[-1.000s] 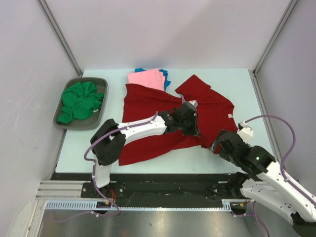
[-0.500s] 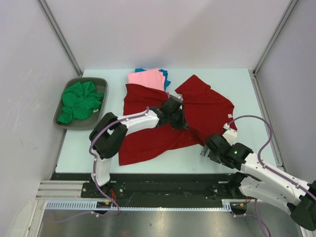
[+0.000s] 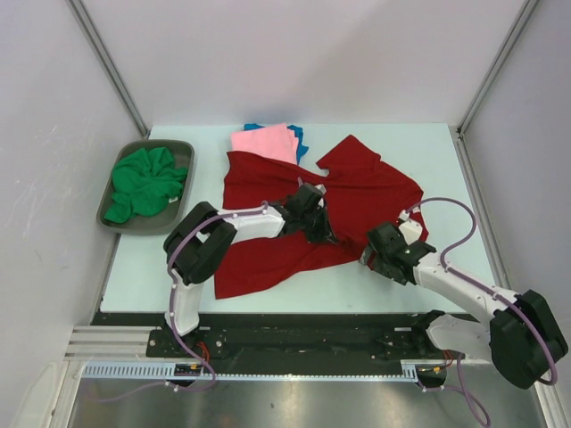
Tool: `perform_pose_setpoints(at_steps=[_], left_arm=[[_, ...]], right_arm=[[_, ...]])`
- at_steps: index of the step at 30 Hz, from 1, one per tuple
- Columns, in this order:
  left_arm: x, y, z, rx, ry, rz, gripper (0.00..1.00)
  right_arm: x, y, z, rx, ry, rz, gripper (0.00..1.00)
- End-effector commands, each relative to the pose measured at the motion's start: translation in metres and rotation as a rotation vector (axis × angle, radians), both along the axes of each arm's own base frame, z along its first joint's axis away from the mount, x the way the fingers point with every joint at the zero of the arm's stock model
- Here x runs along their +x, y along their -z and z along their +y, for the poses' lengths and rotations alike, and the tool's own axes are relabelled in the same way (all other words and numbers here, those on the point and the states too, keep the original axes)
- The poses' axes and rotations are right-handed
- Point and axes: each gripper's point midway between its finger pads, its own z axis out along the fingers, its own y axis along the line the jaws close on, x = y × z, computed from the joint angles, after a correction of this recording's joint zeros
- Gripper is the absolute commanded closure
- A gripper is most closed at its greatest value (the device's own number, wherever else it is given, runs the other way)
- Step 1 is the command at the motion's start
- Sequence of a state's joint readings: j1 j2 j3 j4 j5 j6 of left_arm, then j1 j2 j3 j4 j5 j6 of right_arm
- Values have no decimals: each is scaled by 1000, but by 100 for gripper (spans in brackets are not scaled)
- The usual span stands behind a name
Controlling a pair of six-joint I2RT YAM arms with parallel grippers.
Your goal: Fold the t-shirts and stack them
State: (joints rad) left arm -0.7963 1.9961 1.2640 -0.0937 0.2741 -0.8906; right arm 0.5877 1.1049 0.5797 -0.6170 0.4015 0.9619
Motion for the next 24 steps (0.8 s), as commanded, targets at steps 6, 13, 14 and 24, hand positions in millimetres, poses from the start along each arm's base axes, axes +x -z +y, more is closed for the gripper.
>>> perform_pose_setpoints(at_steps=[6,13,14,24], left_arm=[[13,-4,4,-59,-18,4,100],[16,-3,10,-72,-37,16,100],[16,-4,10,-74,-37,17,100],[17,-9,6,-118,-36,11,100]], right_arm=[[-6,-12,17,55,-87,-20,12],[-26,-14,14,43,-87,9,12],[-26,-12,14,41,-86,18,11],[-16,7,6,-24,-22,71,8]])
